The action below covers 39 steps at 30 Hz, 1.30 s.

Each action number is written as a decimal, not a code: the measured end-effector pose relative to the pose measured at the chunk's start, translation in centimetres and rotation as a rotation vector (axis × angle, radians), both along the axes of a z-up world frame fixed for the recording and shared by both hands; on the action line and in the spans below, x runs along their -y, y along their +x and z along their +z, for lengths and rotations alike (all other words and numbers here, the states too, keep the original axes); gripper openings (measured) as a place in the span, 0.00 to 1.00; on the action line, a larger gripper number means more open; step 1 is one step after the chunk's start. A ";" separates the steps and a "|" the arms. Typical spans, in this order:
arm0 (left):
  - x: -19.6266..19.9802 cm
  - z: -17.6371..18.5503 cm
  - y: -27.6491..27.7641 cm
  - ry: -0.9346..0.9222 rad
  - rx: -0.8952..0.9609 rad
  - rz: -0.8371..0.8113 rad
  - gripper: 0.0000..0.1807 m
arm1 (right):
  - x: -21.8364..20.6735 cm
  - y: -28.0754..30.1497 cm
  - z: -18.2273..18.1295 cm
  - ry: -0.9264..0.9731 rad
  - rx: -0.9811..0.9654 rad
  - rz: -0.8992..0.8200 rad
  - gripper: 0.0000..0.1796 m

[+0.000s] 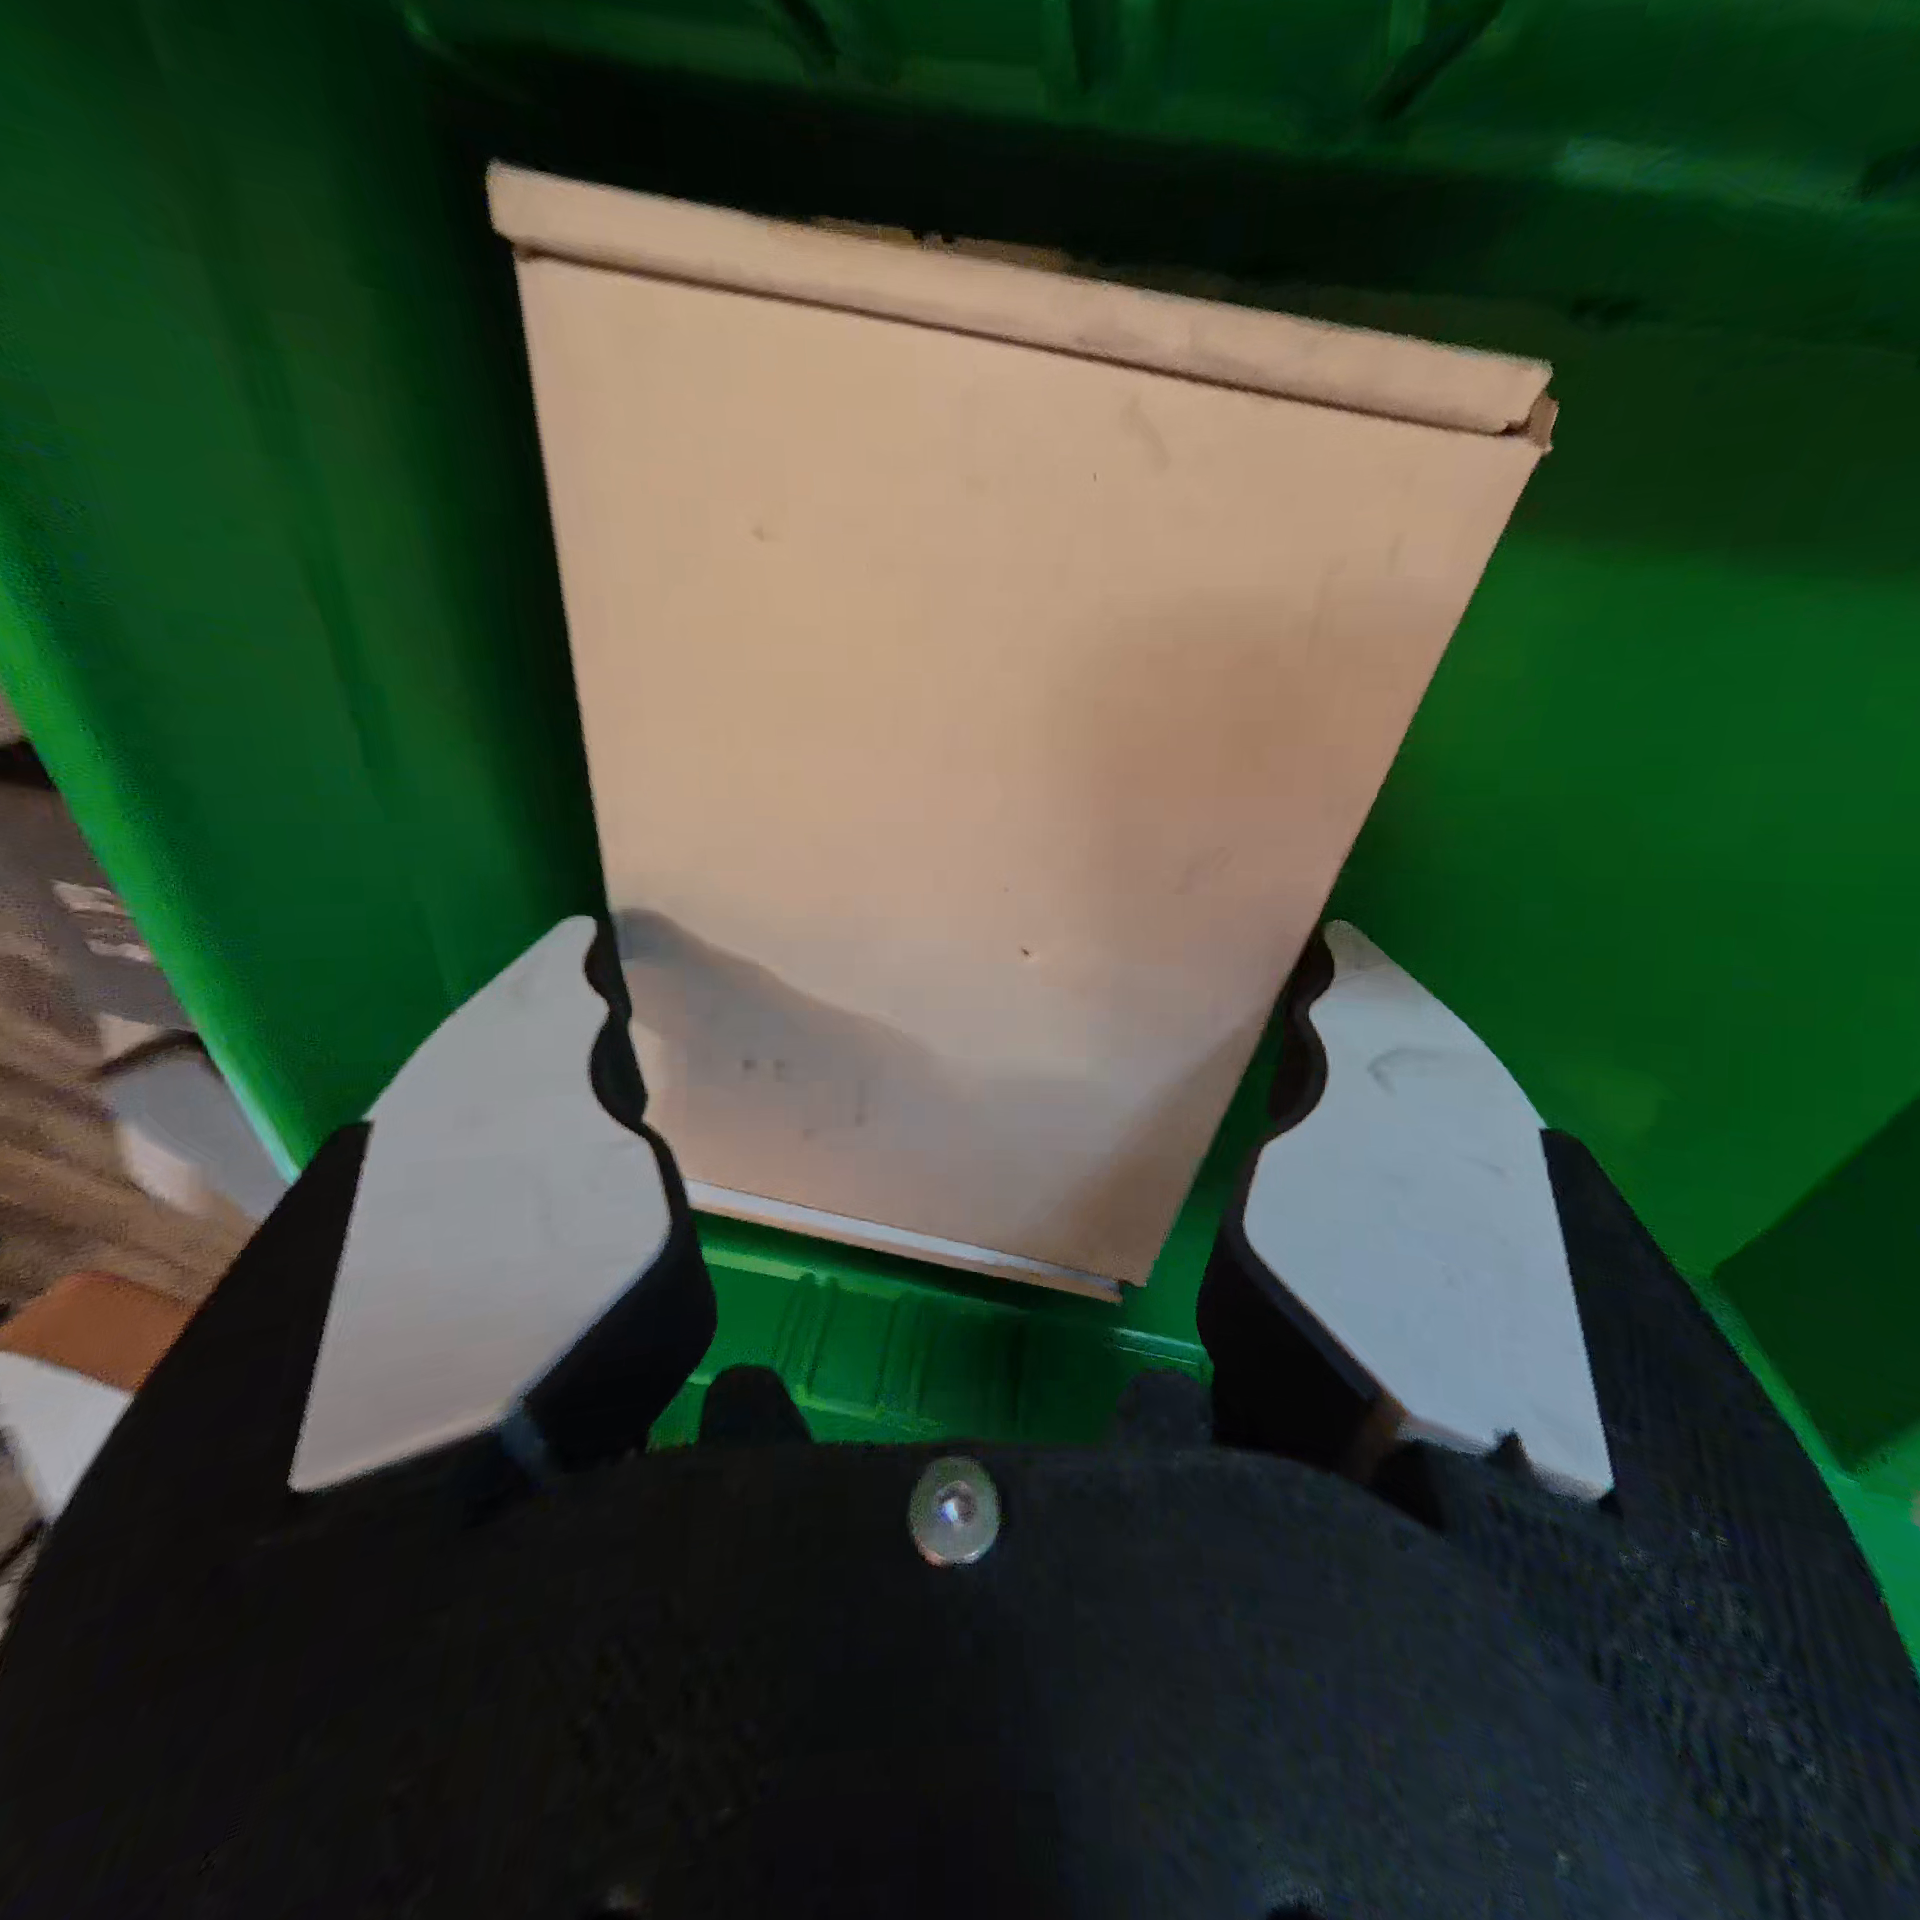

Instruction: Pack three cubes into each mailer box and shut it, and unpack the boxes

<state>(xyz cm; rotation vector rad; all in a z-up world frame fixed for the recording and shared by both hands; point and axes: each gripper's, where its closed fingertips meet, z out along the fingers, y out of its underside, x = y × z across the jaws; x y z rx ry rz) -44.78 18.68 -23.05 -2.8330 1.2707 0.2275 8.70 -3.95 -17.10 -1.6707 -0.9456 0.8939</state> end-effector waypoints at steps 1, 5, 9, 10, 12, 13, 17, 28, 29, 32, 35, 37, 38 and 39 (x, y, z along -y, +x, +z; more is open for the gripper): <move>0.0 -0.2 -0.1 0.000 -0.027 -0.016 0.66 | 0.0 0.0 0.1 -0.006 -0.009 0.000 0.53; 1.0 -0.2 0.2 -0.010 -0.066 -0.055 0.65 | -0.1 0.1 0.0 -0.020 -0.020 -0.002 0.52; 4.0 0.2 1.5 -0.088 -0.057 -0.094 0.65 | -0.1 0.1 0.0 -0.022 -0.018 0.007 0.52; 4.6 0.3 1.9 -0.096 -0.044 -0.100 0.65 | 0.0 0.1 0.0 -0.021 -0.016 0.009 0.52; 5.0 0.7 2.5 -0.073 -0.028 -0.115 0.68 | 0.1 0.0 0.0 -0.015 -0.015 0.011 0.51; 5.1 0.9 2.5 -0.066 -0.019 -0.112 0.69 | 0.1 0.0 0.0 -0.013 -0.014 0.012 0.51; 5.4 0.2 1.6 -0.074 -0.030 -0.096 0.72 | 0.1 0.0 0.0 -0.010 -0.010 0.011 0.51; 6.2 1.9 3.1 0.071 0.049 -0.070 0.71 | 0.4 -0.1 0.1 0.016 -0.004 0.011 0.50; 6.7 2.9 3.3 0.093 0.053 -0.072 0.71 | 0.4 -0.1 0.1 0.021 0.000 0.014 0.50; 8.6 6.8 4.6 0.140 0.076 -0.091 0.71 | 0.8 -0.5 0.1 0.050 0.024 0.026 0.50; 11.3 10.4 7.5 0.159 0.113 -0.134 0.71 | 1.1 -1.2 0.0 0.094 0.061 0.050 0.50; 13.2 12.1 10.4 0.161 0.139 -0.182 0.71 | 1.3 -2.0 0.2 0.137 0.097 0.075 0.50; 14.2 12.7 12.0 0.163 0.150 -0.212 0.71 | 1.5 -2.6 0.3 0.164 0.118 0.091 0.50; 15.2 13.1 14.0 0.161 0.170 -0.245 0.71 | 1.6 -3.1 0.6 0.203 0.142 0.104 0.50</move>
